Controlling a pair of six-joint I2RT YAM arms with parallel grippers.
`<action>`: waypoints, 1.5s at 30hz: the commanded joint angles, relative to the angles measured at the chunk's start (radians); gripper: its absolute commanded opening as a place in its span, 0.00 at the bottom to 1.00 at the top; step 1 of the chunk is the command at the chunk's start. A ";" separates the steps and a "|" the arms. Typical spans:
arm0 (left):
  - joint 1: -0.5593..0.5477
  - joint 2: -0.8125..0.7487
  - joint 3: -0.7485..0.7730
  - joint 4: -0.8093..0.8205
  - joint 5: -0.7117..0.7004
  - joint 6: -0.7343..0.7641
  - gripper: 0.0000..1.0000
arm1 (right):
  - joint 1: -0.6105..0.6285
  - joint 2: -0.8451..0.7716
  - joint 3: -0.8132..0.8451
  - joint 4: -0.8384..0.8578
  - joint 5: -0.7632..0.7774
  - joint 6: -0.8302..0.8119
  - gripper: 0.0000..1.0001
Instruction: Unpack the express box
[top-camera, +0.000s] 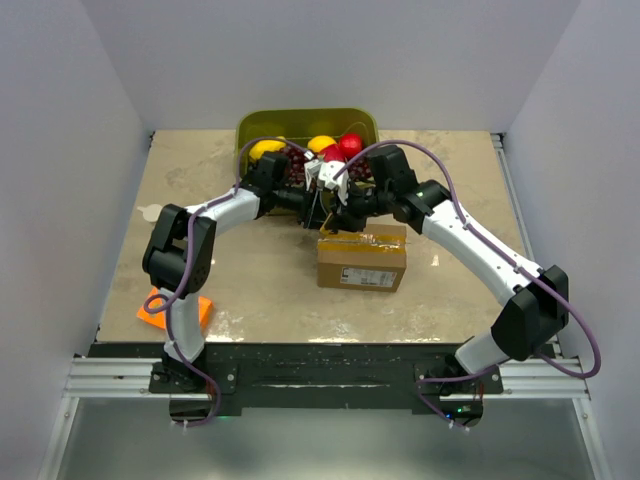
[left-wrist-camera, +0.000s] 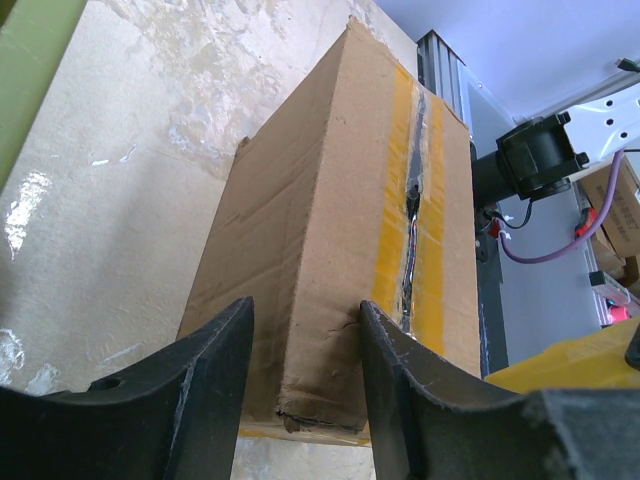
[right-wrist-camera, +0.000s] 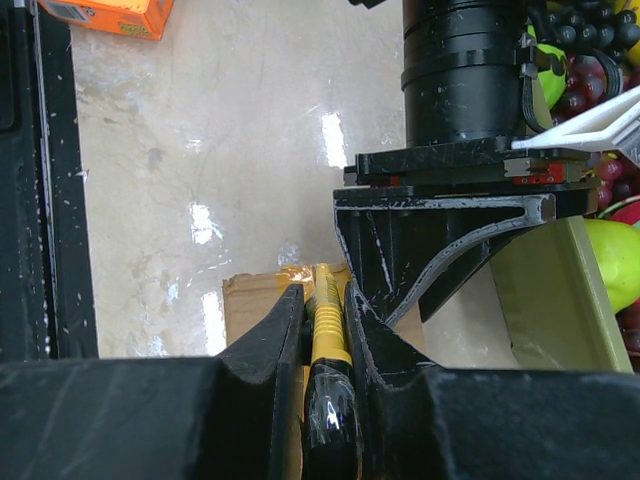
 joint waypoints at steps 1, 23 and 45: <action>-0.004 0.023 -0.031 -0.021 -0.096 0.011 0.50 | 0.003 -0.003 -0.015 0.004 -0.034 -0.027 0.00; 0.002 0.020 -0.033 -0.048 -0.092 0.077 0.47 | -0.049 0.045 0.062 -0.268 0.021 -0.190 0.00; 0.028 0.054 0.022 -0.101 -0.081 0.150 0.35 | -0.150 0.065 0.130 -0.423 0.037 -0.239 0.00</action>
